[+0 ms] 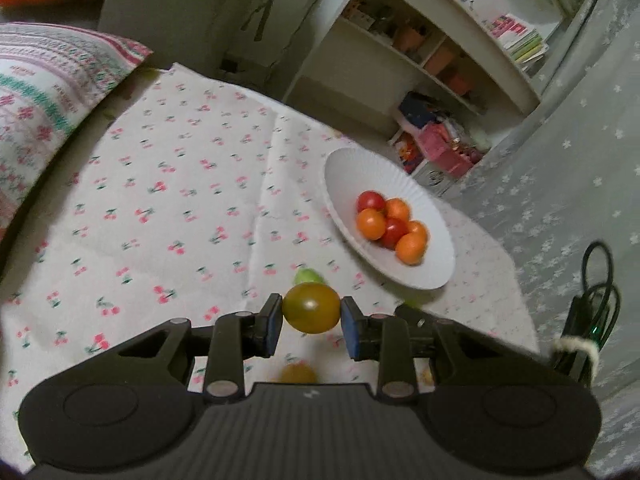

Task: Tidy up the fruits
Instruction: 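Grasp a yellow tomato with the left tool while the right tool grasps a green tomato, then carry both tomatoes over the plate and open both tools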

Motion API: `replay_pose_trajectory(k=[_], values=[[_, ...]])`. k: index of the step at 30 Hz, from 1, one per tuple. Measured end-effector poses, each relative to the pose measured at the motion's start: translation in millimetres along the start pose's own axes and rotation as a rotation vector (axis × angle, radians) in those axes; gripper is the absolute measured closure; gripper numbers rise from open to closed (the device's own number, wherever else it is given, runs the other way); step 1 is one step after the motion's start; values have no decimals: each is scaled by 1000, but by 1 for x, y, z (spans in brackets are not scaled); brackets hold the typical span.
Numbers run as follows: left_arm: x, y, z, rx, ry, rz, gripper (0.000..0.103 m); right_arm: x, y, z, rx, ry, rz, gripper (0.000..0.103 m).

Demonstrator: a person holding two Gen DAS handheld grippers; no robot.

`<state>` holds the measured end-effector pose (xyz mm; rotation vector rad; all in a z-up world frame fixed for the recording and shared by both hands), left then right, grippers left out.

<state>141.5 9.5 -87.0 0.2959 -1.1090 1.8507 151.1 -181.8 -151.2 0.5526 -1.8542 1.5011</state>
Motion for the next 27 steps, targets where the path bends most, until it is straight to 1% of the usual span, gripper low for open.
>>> replay_pose_trajectory(k=[2,4,6,8,11,15,20,22,24,27], values=[[-3,-7,5,-1,14,8,85,4,-3,3,13,9,-5,80],[-8,-14,7,-5,7,26,85,11,-6,1,43,-6,-15,80],[-17,-21,11,-1,6,38,85,19,-7,-6,121,-20,-25,80],[-25,-24,16,12,30,36,85,28,-7,-11,181,-39,-34,80],[-34,-28,26,0,52,35,85,34,-13,-13,185,-65,-38,80],[-50,-34,40,-43,72,50,85,36,-25,-12,241,-69,-6,80],[-75,-36,47,-45,100,34,85,23,-41,-5,211,-69,13,80],[-84,-37,50,-72,92,32,85,17,-44,-5,222,-58,26,80],[-92,-38,49,-101,58,31,85,11,-47,-5,228,-52,32,80],[-101,-42,46,-131,34,36,85,5,-54,-8,212,-70,42,80]])
Point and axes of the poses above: each gripper's, at about its wrist camera, not at the fingertips, and x roughly against the way its jaws point, z to its right, y to its underside, the point moved 9 cm from there along -x, roughly the way its jaws point, and after that the axes turned 7 degrees about y, right-handed, at the moved point
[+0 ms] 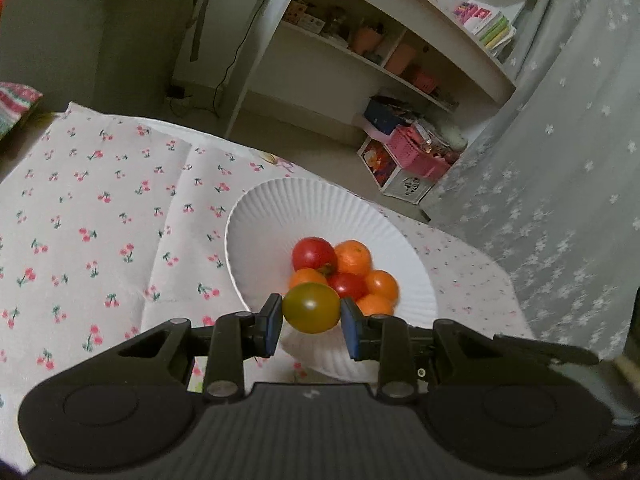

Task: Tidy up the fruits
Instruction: 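Carry both tomatoes over the plate and open both tools, then withdraw both tools from the plate toward the green limes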

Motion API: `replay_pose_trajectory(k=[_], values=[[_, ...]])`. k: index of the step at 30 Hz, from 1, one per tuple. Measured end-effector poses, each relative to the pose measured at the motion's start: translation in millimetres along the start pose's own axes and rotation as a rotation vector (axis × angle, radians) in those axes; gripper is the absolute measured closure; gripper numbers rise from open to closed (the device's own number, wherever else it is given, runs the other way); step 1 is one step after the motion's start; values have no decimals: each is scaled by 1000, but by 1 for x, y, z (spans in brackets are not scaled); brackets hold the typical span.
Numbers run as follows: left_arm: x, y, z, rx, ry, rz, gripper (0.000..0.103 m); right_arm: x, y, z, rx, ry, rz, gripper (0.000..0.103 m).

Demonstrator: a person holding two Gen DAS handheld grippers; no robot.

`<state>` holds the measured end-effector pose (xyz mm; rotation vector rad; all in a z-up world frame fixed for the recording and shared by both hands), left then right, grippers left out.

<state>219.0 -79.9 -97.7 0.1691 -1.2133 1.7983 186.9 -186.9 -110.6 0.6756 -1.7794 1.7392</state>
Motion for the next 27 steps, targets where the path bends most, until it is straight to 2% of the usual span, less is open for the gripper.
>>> replay_pose_trajectory(k=[8,12,15,16,20,23,25,27], values=[[-16,-5,-11,-56,-56,-7,85,-20,4,-10,39,7,-14,79],[-17,-8,-15,-56,-42,-10,83,-18,2,-10,28,4,-14,78],[-7,-14,-16,-31,-19,-1,72,-8,-1,-10,28,6,0,68],[-4,-16,-17,-26,-19,7,70,-4,-3,-8,25,6,3,67],[9,-19,-17,-3,-7,18,70,17,-9,3,1,30,23,65],[22,-20,-12,-28,0,24,69,37,-15,16,-24,64,46,58],[31,-19,-9,-59,-8,32,66,51,-18,23,-38,81,63,50],[40,-17,-8,-75,-12,33,65,61,-19,30,-62,96,67,47]])
Point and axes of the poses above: each gripper's, at about its wrist camera, not at the fingertips, and x roughly against the way its jaws point, z to its right, y to its underside, the point moved 9 cm from there along -x, roughly the way its jaws point, and after that the axes turned 7 degrees about y, right-handed, at the moved point
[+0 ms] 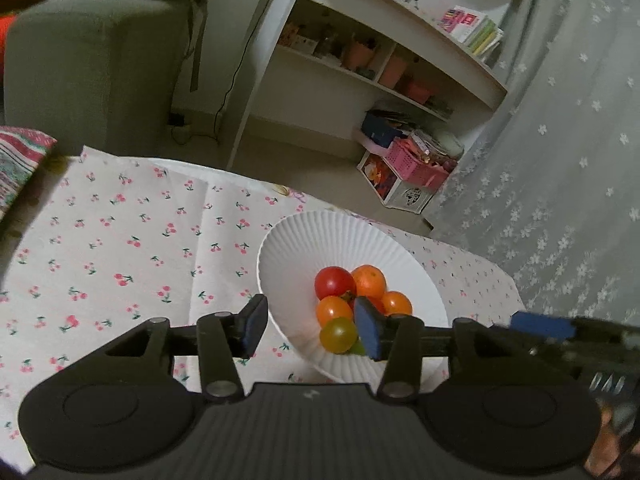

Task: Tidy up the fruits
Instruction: 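Withdraw both tools from the plate toward the green limes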

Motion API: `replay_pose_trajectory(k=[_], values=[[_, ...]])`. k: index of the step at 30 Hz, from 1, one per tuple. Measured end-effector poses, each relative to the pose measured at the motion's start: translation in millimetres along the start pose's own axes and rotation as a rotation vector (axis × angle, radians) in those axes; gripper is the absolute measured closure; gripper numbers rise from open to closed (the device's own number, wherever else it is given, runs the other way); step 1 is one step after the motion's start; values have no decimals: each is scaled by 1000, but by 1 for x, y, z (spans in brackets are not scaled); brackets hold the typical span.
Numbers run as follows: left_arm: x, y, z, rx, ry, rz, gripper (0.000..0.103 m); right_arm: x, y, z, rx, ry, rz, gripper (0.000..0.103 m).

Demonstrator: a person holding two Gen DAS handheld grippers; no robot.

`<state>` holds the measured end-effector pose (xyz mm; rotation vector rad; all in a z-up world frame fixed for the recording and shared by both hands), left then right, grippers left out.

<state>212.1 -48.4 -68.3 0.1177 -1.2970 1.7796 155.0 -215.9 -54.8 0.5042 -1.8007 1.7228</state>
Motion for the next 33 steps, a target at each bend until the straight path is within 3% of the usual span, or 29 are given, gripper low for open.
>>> replay_pose_trajectory(k=[3,6,8,11,13,16,20,22,29,33], values=[[11,5,2,-6,1,-9,64,9,4,5,-31,17,-13,36],[23,10,4,-62,-62,-19,62,12,16,3,-12,52,-54,25],[33,12,6,-114,-97,-8,61,10,29,3,20,86,-98,25],[48,15,13,-166,-120,12,51,17,43,4,30,92,-126,25],[55,18,12,-167,-140,20,39,23,48,6,15,85,-136,20],[60,28,6,-126,-144,0,37,27,60,8,7,82,-148,14],[63,43,-1,-108,-183,-39,31,22,79,6,-4,63,-200,13],[65,48,-5,-114,-210,-42,23,23,89,6,-7,50,-225,13],[61,50,-2,-136,-231,-34,20,25,93,6,-30,24,-241,14],[50,62,7,-184,-254,-75,11,22,103,0,-8,-4,-288,13]])
Point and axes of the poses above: each gripper's, at about its wrist camera, not at the fingertips, and x roughly against the way its jaws point, z to its right, y to its underside, the point moved 9 cm from there along -x, roughly the way its jaws point, and after that the axes turned 7 degrees about y, right-handed, at the moved point
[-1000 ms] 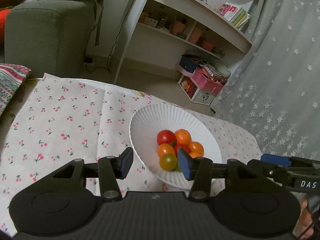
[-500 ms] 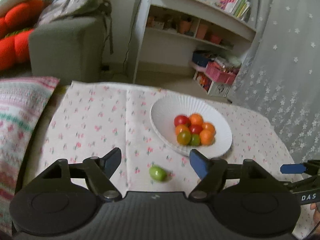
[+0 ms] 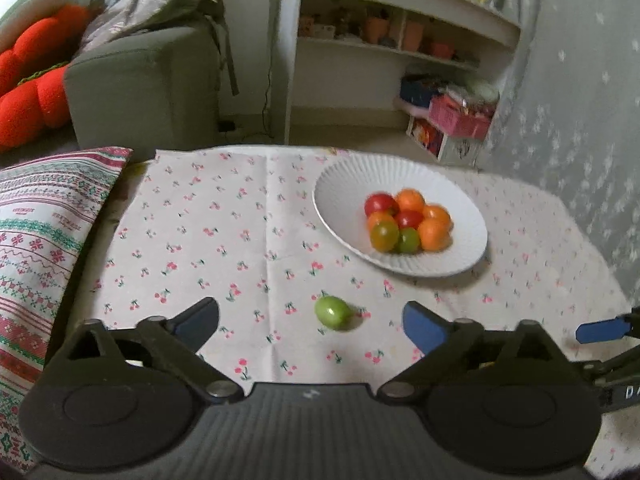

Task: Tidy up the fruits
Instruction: 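Withdraw both tools from the plate toward the green limes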

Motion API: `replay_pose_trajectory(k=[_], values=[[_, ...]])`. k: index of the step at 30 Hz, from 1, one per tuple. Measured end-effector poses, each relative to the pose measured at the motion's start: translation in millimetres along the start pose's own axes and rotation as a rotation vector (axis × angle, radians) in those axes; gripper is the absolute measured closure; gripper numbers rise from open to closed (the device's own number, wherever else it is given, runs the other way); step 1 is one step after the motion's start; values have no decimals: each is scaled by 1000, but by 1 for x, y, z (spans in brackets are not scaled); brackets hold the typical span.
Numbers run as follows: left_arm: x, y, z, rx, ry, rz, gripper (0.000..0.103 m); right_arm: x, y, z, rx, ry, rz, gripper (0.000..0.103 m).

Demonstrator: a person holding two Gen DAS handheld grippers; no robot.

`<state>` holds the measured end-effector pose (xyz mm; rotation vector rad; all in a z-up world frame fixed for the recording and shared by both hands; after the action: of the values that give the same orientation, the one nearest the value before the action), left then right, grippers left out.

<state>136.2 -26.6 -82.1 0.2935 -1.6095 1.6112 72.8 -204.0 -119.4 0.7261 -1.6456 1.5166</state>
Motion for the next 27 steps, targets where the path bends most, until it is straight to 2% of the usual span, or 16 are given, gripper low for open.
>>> replay_pose_trajectory(k=[5,11,17,19,21,23,27], values=[[-7,11,2,13,-22,-56,10,-10,13,-7,77,8,-47,13],[-9,32,0,59,-57,-143,10,-14,18,-10,99,7,-64,12],[-2,40,5,47,-90,-136,10,-21,22,-12,133,21,-76,12],[-3,40,11,26,-72,-140,10,-25,24,-15,178,36,-71,12],[-5,40,13,5,-90,-129,10,-30,25,-16,227,68,-57,12],[-4,38,14,-14,-106,-117,10,-35,25,-14,240,94,-49,15],[-3,34,18,-53,-110,-95,10,-41,23,-14,222,87,-36,34]])
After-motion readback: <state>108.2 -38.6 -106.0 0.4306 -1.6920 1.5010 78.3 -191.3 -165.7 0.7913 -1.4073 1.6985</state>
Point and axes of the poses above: each gripper's, at about its wrist camera, not at the fingertips, and x roughly against the way its jaws point, z to its right, y to its underside, the point moved 9 cm from there along -x, roughly the way its jaws point, and after that the axes turned 7 degrees about y, right-handed, at the moved point
